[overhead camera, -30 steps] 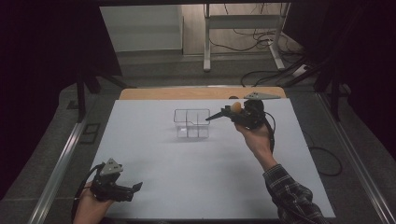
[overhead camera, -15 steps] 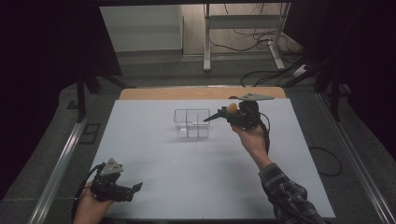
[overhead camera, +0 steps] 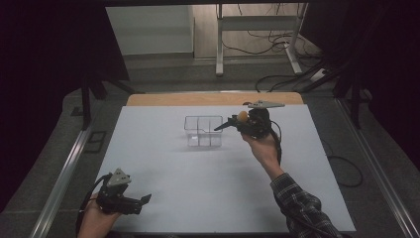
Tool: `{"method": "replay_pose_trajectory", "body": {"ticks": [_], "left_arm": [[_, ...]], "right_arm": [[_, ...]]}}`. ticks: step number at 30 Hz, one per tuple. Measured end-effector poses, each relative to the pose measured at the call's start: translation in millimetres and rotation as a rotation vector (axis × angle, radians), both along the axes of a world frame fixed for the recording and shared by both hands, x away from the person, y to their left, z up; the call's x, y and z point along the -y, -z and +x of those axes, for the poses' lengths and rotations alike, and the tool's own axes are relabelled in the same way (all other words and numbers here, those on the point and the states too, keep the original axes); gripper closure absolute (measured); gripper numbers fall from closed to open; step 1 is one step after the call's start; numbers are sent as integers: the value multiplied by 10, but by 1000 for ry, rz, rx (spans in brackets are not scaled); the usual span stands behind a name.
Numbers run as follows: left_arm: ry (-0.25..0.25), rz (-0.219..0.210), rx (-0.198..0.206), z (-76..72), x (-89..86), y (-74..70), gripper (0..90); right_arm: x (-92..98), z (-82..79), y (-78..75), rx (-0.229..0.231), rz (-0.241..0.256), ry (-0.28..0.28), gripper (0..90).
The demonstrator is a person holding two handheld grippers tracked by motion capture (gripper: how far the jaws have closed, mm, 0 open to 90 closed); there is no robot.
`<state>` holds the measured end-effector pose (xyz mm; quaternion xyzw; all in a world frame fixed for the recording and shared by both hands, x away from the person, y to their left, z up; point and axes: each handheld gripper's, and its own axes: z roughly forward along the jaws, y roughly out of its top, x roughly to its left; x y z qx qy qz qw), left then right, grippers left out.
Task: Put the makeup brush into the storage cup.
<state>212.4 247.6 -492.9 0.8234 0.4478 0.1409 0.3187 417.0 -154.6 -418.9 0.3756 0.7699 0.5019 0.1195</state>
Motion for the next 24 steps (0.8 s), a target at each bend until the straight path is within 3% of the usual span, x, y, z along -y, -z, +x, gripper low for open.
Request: {"method": "replay_pose_trajectory", "body": {"ticks": [24], "left_arm": [[5,5,-3,2,4,3,2]], "right_arm": [[-122,47,120,0,-27,5,729]]}}
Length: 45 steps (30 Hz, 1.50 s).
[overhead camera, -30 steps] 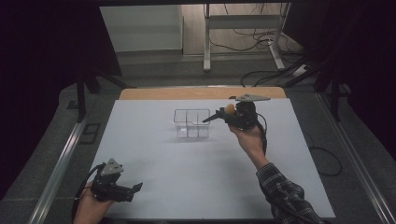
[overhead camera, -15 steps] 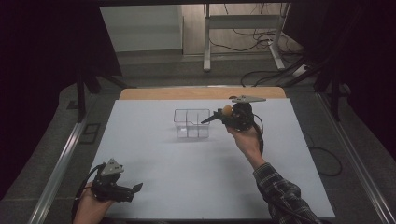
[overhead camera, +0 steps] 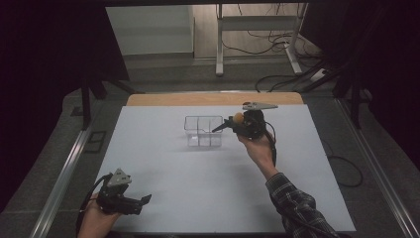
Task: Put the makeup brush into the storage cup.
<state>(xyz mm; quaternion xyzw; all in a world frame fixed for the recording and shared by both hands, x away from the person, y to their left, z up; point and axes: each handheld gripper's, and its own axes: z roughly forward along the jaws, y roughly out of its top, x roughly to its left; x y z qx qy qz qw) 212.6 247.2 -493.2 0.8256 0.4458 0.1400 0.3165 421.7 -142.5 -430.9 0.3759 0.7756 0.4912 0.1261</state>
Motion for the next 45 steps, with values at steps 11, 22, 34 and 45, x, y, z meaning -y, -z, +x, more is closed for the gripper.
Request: {"method": "replay_pose_trajectory", "body": {"ticks": [11,22,34,45], "left_arm": [[2,2,0,-1,3,1,3],[2,4,-1,-1,6,2,3],[1,4,0,-1,5,2,3],[0,4,-1,0,5,1,3]], "right_arm": [[-70,8,57,6,-21,-1,727],[-142,57,88,28,-35,-44,158],[-179,54,129,9,-85,-49,34],[-124,28,114,-8,-83,-73,32]]}}
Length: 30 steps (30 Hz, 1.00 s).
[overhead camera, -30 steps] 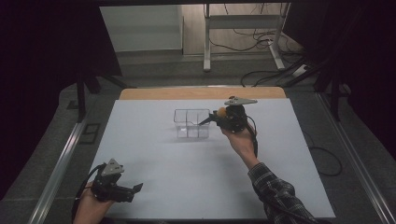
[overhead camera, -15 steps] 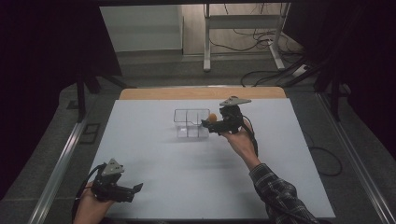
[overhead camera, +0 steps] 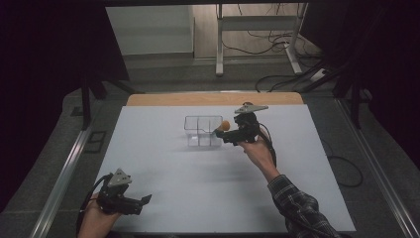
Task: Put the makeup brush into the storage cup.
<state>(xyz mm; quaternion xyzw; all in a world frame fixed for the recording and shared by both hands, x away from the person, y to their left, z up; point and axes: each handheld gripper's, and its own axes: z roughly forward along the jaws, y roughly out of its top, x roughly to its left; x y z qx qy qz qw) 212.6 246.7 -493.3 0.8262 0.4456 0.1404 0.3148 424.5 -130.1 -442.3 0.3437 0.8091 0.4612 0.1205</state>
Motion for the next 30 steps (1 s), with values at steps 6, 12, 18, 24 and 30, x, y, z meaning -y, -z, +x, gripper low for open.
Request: {"method": "replay_pose_trajectory", "body": {"ticks": [6,12,18,24,30], "left_arm": [[-2,-3,1,0,-4,-1,2],[0,-2,0,1,-3,0,3],[0,-3,0,0,-4,-1,3],[-3,0,-2,3,-3,2,3],[-5,1,-7,7,-4,4,3]], "right_arm": [[12,-20,9,-7,-12,-11,29],[44,-50,8,-8,-21,-17,28],[74,-70,21,-16,-30,-27,27],[91,-95,36,-24,-42,-35,26],[116,-108,38,-32,-45,-41,25]]}}
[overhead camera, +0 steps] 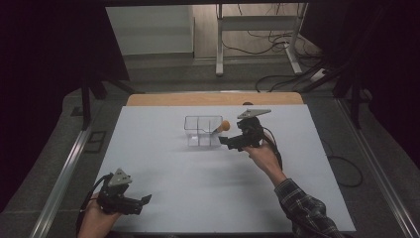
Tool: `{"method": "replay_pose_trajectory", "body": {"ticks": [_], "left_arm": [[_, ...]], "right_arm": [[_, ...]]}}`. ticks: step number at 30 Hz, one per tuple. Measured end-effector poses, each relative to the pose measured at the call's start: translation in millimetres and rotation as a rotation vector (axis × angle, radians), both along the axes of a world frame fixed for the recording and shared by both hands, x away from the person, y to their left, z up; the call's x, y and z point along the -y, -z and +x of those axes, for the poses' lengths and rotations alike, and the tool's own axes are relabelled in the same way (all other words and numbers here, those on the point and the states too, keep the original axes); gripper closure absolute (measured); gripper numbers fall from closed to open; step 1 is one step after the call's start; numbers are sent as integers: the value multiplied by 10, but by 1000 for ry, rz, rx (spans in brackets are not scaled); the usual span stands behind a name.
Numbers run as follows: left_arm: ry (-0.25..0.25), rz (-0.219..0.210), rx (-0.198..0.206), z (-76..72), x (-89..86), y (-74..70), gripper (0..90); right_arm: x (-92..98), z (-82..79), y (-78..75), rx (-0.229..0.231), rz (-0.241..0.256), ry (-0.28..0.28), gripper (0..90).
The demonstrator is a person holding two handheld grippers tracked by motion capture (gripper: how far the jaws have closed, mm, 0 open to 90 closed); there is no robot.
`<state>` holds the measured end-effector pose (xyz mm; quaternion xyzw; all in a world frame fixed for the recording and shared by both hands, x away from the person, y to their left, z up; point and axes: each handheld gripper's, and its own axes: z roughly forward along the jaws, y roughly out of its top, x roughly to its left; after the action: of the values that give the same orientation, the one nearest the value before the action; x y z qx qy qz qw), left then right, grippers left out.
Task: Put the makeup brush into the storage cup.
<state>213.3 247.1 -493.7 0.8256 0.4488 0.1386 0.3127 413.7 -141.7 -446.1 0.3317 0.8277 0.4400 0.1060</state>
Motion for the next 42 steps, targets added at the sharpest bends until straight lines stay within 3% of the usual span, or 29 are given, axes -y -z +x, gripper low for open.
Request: {"method": "replay_pose_trajectory", "body": {"ticks": [42], "left_arm": [[-33,-20,1,3,-55,6,3]], "right_arm": [[68,-219,48,-30,-70,-61,21]]}}
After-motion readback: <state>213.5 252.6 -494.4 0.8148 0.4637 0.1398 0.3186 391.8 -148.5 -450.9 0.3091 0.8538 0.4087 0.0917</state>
